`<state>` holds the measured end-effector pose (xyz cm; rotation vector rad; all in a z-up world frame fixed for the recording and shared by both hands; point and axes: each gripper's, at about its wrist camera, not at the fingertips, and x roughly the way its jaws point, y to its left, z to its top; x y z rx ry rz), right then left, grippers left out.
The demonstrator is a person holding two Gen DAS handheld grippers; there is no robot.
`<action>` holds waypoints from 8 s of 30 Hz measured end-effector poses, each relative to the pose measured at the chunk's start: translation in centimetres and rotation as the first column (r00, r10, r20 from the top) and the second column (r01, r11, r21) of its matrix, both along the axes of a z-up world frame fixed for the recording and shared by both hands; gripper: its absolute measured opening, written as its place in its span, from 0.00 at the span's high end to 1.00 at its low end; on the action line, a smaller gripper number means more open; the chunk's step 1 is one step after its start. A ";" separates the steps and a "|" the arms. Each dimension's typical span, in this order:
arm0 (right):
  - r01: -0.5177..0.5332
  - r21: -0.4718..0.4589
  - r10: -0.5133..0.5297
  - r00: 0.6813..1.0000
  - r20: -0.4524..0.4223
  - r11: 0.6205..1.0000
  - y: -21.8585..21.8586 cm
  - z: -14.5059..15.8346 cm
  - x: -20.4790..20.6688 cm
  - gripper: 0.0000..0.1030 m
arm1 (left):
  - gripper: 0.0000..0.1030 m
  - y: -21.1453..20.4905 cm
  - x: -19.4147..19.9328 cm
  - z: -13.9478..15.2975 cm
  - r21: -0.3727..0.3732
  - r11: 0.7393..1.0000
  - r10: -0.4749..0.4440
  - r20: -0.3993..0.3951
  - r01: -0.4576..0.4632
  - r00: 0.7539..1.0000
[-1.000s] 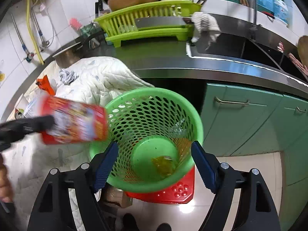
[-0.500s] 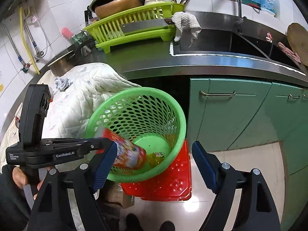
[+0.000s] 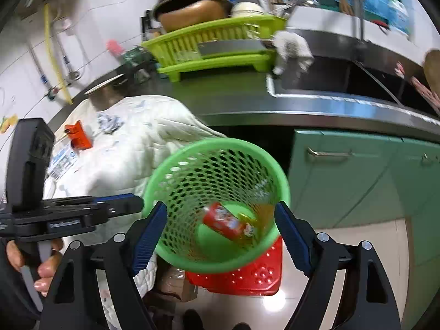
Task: Collect trash
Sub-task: 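Move both tools back over the cloth toward the remaining trash, then grasp the orange snack bag with the right gripper while the left gripper grasps the clear cup, then release the orange bag and clear cup into the green wastebasket, then grasp the crumpled foil with the right gripper while the left gripper grasps the milk carton, then drop the crumpled foil and milk carton into the green wastebasket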
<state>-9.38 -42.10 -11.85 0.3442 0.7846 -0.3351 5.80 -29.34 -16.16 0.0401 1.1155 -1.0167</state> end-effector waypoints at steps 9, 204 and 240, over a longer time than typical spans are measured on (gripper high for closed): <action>-0.172 -0.042 0.174 0.983 0.052 0.984 4.6 3.0 5.2 0.21 | 0.62 9.8 1.1 4.9 -0.034 0.978 0.210 0.109 -0.207 0.972; -0.604 -0.211 0.588 0.797 -0.138 0.768 16.0 -0.4 34.7 0.36 | 0.44 24.6 13.4 4.7 0.118 0.870 0.427 0.307 -0.479 0.851; -0.514 -0.059 0.516 0.857 0.003 0.855 9.5 1.5 23.5 0.80 | 0.33 18.0 22.3 1.5 0.467 0.879 -0.074 0.338 -0.099 0.938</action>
